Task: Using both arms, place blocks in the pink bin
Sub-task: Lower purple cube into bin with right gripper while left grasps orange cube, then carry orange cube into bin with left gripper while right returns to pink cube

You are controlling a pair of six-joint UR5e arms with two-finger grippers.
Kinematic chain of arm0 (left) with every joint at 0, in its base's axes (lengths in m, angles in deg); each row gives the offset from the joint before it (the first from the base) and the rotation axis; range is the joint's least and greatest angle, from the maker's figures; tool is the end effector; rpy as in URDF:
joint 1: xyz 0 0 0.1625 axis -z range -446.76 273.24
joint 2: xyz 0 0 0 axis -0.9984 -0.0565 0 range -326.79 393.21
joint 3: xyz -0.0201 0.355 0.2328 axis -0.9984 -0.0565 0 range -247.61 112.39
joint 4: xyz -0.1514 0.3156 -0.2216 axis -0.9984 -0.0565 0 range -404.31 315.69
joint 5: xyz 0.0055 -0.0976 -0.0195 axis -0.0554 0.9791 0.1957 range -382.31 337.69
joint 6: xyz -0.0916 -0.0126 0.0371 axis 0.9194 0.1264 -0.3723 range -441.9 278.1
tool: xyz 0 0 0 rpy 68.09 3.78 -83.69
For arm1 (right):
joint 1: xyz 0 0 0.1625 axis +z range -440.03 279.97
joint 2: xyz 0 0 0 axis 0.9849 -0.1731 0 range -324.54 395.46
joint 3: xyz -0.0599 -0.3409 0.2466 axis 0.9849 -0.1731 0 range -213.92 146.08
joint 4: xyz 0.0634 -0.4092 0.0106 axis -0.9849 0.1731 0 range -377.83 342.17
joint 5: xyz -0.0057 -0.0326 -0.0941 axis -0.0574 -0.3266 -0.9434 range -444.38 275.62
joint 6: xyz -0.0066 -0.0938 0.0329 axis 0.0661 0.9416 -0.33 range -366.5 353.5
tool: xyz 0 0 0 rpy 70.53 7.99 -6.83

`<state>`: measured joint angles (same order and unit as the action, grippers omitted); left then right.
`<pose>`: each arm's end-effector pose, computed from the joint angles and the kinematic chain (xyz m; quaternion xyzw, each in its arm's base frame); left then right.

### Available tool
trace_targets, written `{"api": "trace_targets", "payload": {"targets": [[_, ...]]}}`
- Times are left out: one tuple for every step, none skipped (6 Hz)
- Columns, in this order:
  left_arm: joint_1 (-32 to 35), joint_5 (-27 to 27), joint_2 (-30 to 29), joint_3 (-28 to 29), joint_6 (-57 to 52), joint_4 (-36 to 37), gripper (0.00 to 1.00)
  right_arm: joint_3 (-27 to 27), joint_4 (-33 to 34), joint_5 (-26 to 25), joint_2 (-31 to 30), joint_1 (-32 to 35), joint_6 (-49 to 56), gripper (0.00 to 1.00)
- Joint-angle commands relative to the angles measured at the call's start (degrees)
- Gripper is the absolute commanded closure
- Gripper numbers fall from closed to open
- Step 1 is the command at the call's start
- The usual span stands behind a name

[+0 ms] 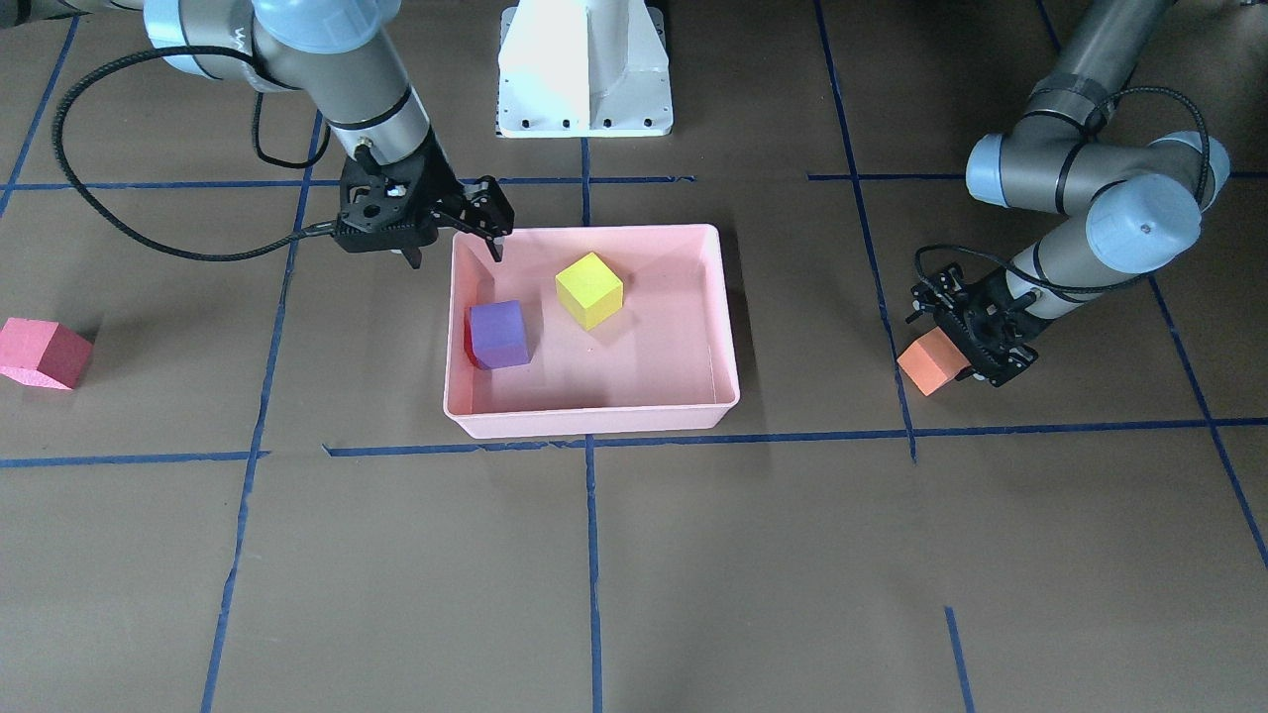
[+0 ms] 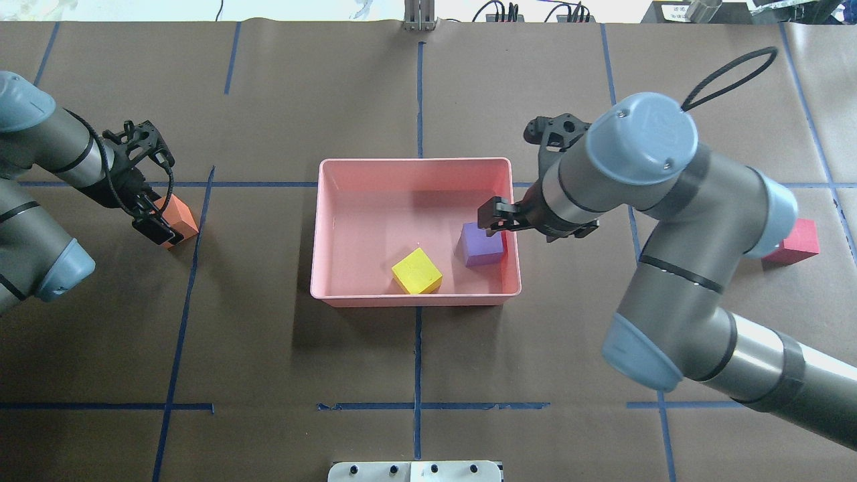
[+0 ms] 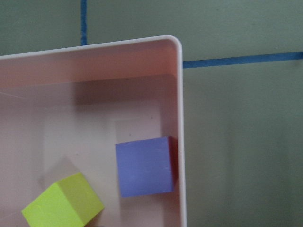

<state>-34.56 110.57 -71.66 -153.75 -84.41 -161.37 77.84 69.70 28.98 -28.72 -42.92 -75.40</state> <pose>0.3267 -0.5282 0.4944 0.1845 0.4213 0.4151 0.7850 -0.4090 -0.4270 0.2379 0.0412 -0.4512 0.0388 0.8906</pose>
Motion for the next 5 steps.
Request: {"api": "trace_targets", "payload": {"targets": [[-1.3, -5.3, -0.2, 0.9, 0.1, -1.8, 0.07, 3.6, -0.2, 6.2, -8.0, 7.1, 9.5, 0.00], [-1.3, -5.4, -0.2, 0.4, 0.5, -1.9, 0.35, 3.9, -0.4, 7.9, -11.7, 10.2, 15.2, 0.00], [-1.3, -5.1, -0.1, -0.1, 2.6, -1.9, 0.58, 3.9, -0.4, 8.2, -15.2, 13.7, 21.7, 0.00], [-1.1, -4.7, 0.4, -5.7, 9.6, -1.9, 0.67, 3.8, -0.4, 10.6, -19.8, 18.0, 31.5, 0.00], [-1.3, -4.7, -0.5, -9.1, 18.2, -1.8, 0.67, 3.2, -0.3, 12.0, -23.4, 23.3, 42.1, 0.00]]}}
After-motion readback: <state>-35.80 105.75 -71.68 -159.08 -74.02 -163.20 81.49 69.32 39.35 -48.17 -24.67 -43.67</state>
